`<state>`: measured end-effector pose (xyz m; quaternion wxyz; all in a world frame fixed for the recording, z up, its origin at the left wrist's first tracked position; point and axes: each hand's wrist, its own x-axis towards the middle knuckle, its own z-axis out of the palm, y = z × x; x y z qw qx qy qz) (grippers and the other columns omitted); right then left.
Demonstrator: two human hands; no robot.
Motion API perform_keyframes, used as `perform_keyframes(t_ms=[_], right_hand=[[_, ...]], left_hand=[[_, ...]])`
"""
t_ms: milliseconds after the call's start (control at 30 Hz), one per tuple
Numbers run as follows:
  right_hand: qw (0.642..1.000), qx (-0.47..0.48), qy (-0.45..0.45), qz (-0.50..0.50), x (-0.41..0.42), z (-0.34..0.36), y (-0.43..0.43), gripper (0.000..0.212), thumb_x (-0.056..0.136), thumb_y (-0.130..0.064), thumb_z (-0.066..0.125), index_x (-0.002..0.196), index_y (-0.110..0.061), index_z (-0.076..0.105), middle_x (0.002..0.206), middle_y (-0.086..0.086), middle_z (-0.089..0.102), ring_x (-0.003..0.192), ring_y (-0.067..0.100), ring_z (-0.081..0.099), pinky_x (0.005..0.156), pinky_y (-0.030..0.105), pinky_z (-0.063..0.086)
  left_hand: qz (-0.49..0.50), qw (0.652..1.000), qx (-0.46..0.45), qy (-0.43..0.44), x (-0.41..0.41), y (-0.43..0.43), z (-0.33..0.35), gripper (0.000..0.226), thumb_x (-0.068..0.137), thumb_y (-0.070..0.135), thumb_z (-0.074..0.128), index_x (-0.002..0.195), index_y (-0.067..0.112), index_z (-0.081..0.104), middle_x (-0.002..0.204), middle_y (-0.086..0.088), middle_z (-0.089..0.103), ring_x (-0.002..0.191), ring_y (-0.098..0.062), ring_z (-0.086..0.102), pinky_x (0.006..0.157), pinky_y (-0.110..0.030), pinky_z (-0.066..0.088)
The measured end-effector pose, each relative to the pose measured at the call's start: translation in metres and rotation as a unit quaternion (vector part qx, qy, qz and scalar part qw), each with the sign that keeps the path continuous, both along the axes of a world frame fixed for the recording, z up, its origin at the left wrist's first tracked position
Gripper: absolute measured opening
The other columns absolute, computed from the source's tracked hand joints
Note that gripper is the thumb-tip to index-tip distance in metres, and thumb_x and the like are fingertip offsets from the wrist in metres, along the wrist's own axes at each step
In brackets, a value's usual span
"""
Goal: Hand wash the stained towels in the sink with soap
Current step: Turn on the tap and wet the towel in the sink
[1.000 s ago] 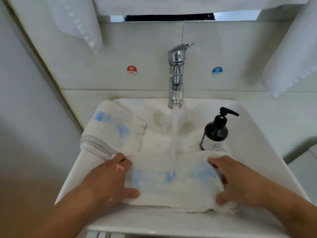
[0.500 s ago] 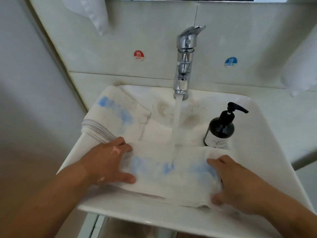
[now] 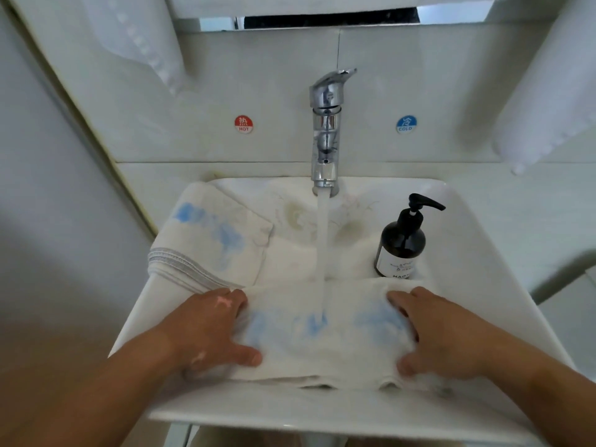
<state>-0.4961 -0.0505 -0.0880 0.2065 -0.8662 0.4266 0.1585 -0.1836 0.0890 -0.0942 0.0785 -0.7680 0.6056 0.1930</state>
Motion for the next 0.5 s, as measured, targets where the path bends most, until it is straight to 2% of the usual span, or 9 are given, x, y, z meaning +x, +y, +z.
perform_keyframes(t_ms=[100, 167, 200, 267, 333, 433, 467, 500], right_hand=[[1.0, 0.01, -0.015, -0.015, -0.0002, 0.0028, -0.0015, 0.071, 0.052, -0.061, 0.078, 0.111, -0.034, 0.049, 0.106, -0.01, 0.049, 0.089, 0.008, 0.055, 0.081, 0.027, 0.049], [0.997, 0.022, -0.053, -0.042, -0.0002, 0.0037, -0.0017, 0.066, 0.05, -0.063, 0.076, 0.102, -0.03, 0.054, 0.105, -0.009, 0.054, 0.086, 0.007, 0.058, 0.08, 0.028, 0.051], [0.997, 0.023, -0.059, -0.051, -0.0001, 0.0038, -0.0015, 0.062, 0.055, -0.062, 0.078, 0.104, -0.032, 0.055, 0.11, -0.009, 0.052, 0.09, 0.008, 0.058, 0.084, 0.028, 0.051], [0.997, 0.006, -0.056, -0.06, -0.0015, 0.0024, -0.0011, 0.063, 0.068, -0.059, 0.078, 0.122, -0.037, 0.053, 0.125, -0.01, 0.039, 0.102, 0.009, 0.056, 0.093, 0.028, 0.047], [0.996, -0.015, -0.048, -0.075, -0.0028, 0.0011, -0.0012, 0.077, 0.071, -0.061, 0.077, 0.138, -0.039, 0.047, 0.139, -0.011, 0.025, 0.107, 0.01, 0.055, 0.096, 0.027, 0.045], [0.995, -0.023, -0.027, -0.089, -0.0012, 0.0025, 0.0008, 0.095, 0.068, -0.064, 0.077, 0.15, -0.041, 0.033, 0.159, -0.003, 0.004, 0.122, 0.016, 0.055, 0.099, 0.029, 0.045], [0.995, -0.02, -0.017, -0.092, -0.0002, 0.0034, 0.0016, 0.099, 0.067, -0.064, 0.077, 0.151, -0.041, 0.031, 0.159, -0.001, 0.006, 0.123, 0.018, 0.054, 0.1, 0.029, 0.045], [0.996, -0.016, -0.01, -0.089, 0.0005, 0.0034, 0.0017, 0.102, 0.065, -0.065, 0.077, 0.152, -0.041, 0.029, 0.153, 0.002, 0.017, 0.121, 0.019, 0.054, 0.099, 0.03, 0.045]], left_hand=[[0.011, 1.0, -0.015, 0.01, 0.0015, -0.0005, -0.0012, 0.062, 0.059, 0.077, 0.076, 0.091, 0.031, 0.048, 0.088, 0.012, 0.054, 0.076, -0.005, 0.05, 0.066, -0.025, 0.037], [0.015, 0.999, -0.026, 0.016, 0.0023, -0.0006, -0.0024, 0.061, 0.061, 0.075, 0.077, 0.095, 0.03, 0.052, 0.092, 0.012, 0.054, 0.081, -0.008, 0.052, 0.071, -0.026, 0.041], [0.014, 0.999, -0.028, 0.018, 0.0032, -0.0007, -0.0035, 0.064, 0.062, 0.074, 0.077, 0.101, 0.029, 0.055, 0.098, 0.012, 0.053, 0.086, -0.009, 0.054, 0.077, -0.027, 0.044], [0.009, 0.999, -0.026, 0.021, 0.0034, 0.0003, -0.0036, 0.074, 0.063, 0.076, 0.076, 0.117, 0.027, 0.059, 0.108, 0.011, 0.049, 0.098, -0.011, 0.055, 0.09, -0.03, 0.046], [0.015, 0.999, -0.033, 0.027, 0.0024, 0.0023, -0.0007, 0.083, 0.064, 0.075, 0.076, 0.129, 0.027, 0.059, 0.118, 0.012, 0.046, 0.107, -0.011, 0.055, 0.097, -0.032, 0.046], [0.033, 0.998, -0.048, 0.031, -0.0003, 0.0053, 0.0039, 0.089, 0.062, 0.074, 0.079, 0.136, 0.029, 0.055, 0.126, 0.016, 0.038, 0.113, -0.01, 0.053, 0.1, -0.031, 0.045], [0.036, 0.998, -0.045, 0.031, -0.0013, 0.0062, 0.0044, 0.093, 0.061, 0.075, 0.079, 0.138, 0.029, 0.054, 0.127, 0.017, 0.035, 0.114, -0.01, 0.053, 0.1, -0.03, 0.044], [0.038, 0.998, -0.04, 0.032, -0.0021, 0.0073, 0.0044, 0.095, 0.06, 0.075, 0.079, 0.139, 0.03, 0.052, 0.13, 0.016, 0.033, 0.114, -0.01, 0.052, 0.1, -0.03, 0.044]])
